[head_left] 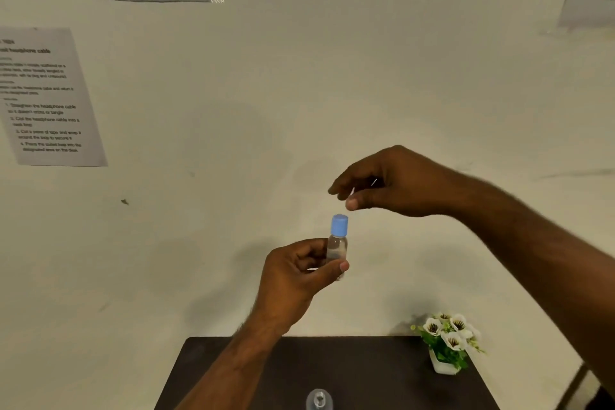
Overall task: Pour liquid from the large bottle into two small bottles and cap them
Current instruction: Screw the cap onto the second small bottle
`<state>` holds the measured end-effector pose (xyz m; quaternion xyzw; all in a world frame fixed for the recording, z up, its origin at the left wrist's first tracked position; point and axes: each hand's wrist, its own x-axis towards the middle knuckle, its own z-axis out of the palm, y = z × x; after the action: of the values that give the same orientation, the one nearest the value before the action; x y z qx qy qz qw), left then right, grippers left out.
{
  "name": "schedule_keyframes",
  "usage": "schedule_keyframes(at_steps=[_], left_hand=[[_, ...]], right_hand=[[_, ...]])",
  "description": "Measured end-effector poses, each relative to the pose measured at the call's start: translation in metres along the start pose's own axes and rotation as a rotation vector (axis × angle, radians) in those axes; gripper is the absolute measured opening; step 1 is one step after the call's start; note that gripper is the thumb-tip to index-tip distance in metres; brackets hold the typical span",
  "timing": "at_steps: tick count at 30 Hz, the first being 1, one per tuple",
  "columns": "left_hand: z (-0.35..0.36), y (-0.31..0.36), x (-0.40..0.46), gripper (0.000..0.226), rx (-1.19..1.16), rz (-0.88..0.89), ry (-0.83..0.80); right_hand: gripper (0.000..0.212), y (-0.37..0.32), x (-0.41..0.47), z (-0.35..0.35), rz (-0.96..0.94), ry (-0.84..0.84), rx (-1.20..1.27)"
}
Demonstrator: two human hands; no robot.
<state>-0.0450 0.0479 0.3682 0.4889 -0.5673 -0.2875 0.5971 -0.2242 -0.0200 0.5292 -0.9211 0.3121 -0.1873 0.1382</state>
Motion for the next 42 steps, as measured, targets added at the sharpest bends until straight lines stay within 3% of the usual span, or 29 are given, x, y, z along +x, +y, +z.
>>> schedule_keyframes(at_steps=[3, 8, 10, 12, 16, 20, 22, 24, 27, 30, 36, 42], left_hand=[[-0.001, 0.003, 0.004, 0.026, -0.006, 0.011, -0.003], [-0.001, 0.01, 0.007, 0.026, -0.011, 0.013, -0.022], [-0.001, 0.009, 0.006, 0.025, -0.015, 0.009, -0.025], [-0.001, 0.009, 0.006, 0.024, -0.007, 0.011, -0.024], [-0.003, 0.008, 0.009, 0.027, -0.012, 0.006, -0.009], [-0.004, 0.011, 0.009, 0.024, -0.004, 0.02, -0.014], [-0.003, 0.012, 0.007, 0.023, -0.012, 0.015, -0.013], [-0.002, 0.011, 0.007, 0.024, -0.013, 0.014, -0.008], [-0.002, 0.008, 0.008, 0.025, -0.014, 0.007, 0.004], [-0.002, 0.005, 0.007, 0.026, -0.019, 0.004, -0.004], [-0.002, -0.002, 0.005, 0.029, 0.005, -0.003, 0.007], [-0.001, -0.006, 0.003, 0.028, -0.034, -0.003, 0.023]], right_hand=[[0.026, 0.001, 0.0, -0.001, -0.03, -0.093, 0.019], [0.011, 0.002, 0.008, 0.013, 0.0, -0.038, 0.012], [0.021, 0.001, 0.011, 0.013, 0.0, -0.009, -0.054], [0.018, 0.003, 0.012, 0.009, -0.016, 0.007, -0.058], [0.024, 0.0, 0.01, 0.001, -0.07, -0.096, -0.014], [0.013, 0.001, 0.014, 0.012, -0.037, -0.062, -0.027], [0.025, 0.003, 0.015, 0.014, -0.018, -0.02, -0.094], [0.02, 0.005, 0.013, 0.012, -0.024, -0.03, -0.031], [0.029, 0.004, 0.01, 0.011, -0.06, -0.13, -0.005], [0.016, 0.007, 0.012, 0.02, -0.049, -0.096, -0.062], [0.03, 0.009, 0.009, 0.022, -0.065, -0.127, 0.026], [0.024, 0.011, 0.012, 0.04, -0.124, -0.06, -0.13]])
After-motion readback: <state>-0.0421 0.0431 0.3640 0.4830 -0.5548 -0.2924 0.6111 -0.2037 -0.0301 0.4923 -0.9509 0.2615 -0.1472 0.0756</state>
